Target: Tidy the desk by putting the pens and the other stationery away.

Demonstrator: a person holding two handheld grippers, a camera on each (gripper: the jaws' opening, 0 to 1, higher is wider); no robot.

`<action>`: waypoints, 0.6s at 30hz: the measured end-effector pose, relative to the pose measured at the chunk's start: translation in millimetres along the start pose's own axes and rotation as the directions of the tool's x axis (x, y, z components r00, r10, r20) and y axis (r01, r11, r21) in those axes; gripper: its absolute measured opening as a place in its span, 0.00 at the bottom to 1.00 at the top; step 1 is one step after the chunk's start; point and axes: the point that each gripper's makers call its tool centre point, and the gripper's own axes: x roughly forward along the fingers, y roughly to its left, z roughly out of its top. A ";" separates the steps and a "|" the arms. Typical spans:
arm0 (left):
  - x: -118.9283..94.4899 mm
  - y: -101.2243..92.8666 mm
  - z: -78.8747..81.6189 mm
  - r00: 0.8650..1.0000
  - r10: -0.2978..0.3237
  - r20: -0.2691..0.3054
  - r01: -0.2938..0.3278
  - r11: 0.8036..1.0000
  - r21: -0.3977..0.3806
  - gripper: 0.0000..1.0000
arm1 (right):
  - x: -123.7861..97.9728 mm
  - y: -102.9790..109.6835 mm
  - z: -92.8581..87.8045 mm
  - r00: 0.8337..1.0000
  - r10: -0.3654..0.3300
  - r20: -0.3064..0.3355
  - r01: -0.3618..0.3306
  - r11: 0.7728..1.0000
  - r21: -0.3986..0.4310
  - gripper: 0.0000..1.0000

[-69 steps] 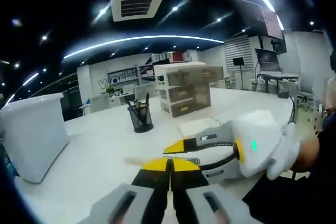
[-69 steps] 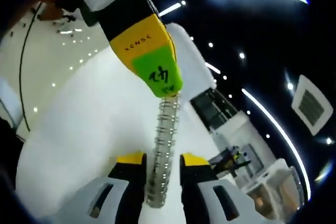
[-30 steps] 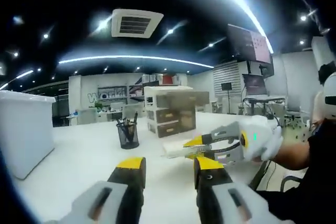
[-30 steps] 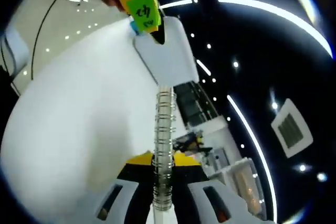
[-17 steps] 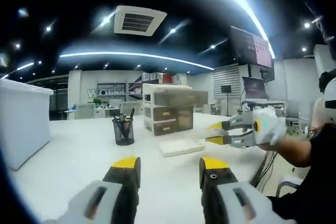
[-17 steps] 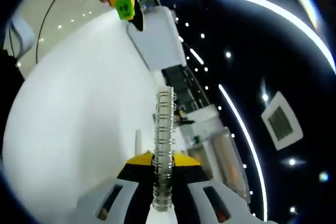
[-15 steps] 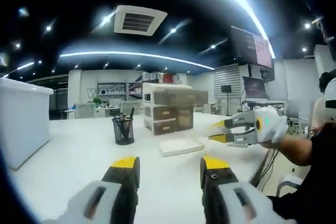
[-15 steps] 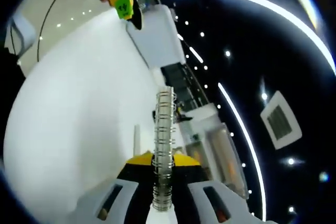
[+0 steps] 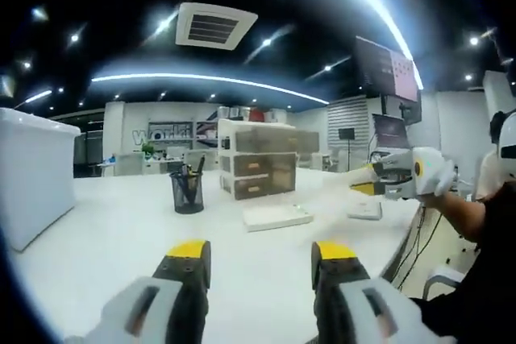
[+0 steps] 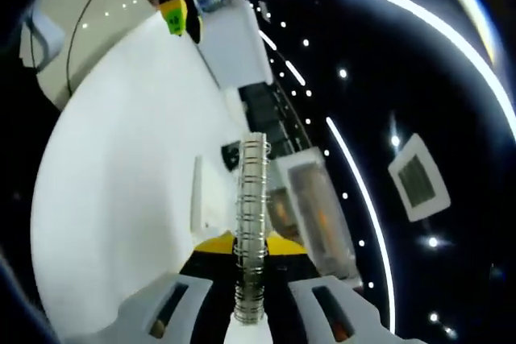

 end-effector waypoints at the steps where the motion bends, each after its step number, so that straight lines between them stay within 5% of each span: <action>1: -0.8 0.5 0.1 1.000 0.001 0.002 -0.001 1.000 -0.001 0.51 | -5.6 -1.3 -5.2 1.000 -0.004 -0.014 0.004 1.000 0.000 0.09; 11: -5.3 -8.7 -5.6 1.000 -0.019 -0.023 0.020 0.999 0.031 0.54 | -40.2 -8.6 -38.3 0.995 -0.039 -0.095 0.038 0.999 -0.015 0.09; 18: -7.0 -16.2 -3.2 0.999 -0.034 -0.023 0.035 0.998 0.055 0.54 | -61.6 -28.0 -36.1 0.991 -0.082 -0.105 0.080 0.996 -0.031 0.09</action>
